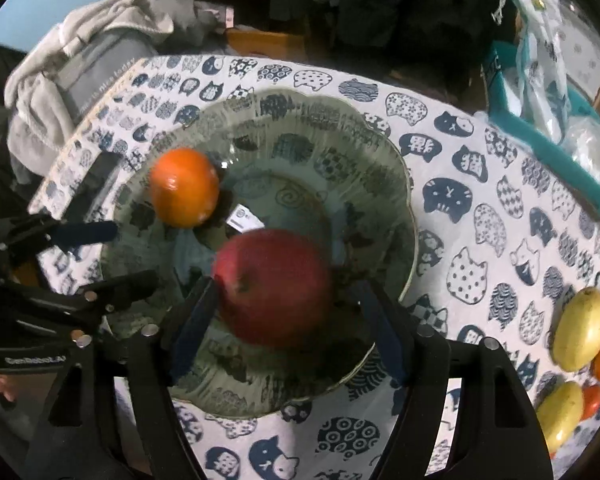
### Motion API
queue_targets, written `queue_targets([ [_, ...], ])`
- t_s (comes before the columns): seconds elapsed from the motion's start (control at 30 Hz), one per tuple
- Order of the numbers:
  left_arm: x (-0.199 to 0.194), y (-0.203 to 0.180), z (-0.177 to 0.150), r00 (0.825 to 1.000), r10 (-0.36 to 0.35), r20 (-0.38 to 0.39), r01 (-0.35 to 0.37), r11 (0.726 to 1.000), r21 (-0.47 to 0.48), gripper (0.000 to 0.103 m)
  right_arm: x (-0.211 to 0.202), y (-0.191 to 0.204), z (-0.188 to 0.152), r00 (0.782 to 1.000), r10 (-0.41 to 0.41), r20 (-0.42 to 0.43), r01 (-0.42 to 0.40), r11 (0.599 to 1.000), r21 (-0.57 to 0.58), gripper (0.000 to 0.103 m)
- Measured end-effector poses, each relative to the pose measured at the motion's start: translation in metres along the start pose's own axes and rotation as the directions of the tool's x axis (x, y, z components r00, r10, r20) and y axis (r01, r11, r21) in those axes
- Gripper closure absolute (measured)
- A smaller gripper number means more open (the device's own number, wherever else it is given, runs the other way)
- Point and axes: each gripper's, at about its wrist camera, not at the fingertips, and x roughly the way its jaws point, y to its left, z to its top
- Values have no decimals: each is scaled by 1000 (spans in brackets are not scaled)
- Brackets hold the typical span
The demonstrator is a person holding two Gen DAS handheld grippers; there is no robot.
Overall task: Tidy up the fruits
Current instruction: 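Open left gripper to drop the orange into the bowl while right gripper releases the apple, then withdraw both open tools from the bowl back toward the remaining fruit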
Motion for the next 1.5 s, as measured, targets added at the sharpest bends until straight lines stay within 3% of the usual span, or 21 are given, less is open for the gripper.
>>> queue_targets([
  [0.23, -10, -6, 2, 1000, 4, 24, -4, 1000, 10, 34, -4, 3, 0, 1000, -7, 5, 7, 1000, -16, 32],
  [0.67, -41, -34, 16, 995, -5, 98, 1, 999, 47, 34, -82, -13, 5, 984, -45, 173, 42, 999, 19, 30],
  [1.2, -108, -92, 27, 962, -65, 265, 33, 992, 121, 33, -190, -48, -11, 924, -100, 369, 61, 991, 118, 28],
  [1.5, -133, -126, 28, 942, -119, 315, 67, 983, 172, 28, -235, -61, -30, 884, -168, 437, 121, 984, 133, 24],
])
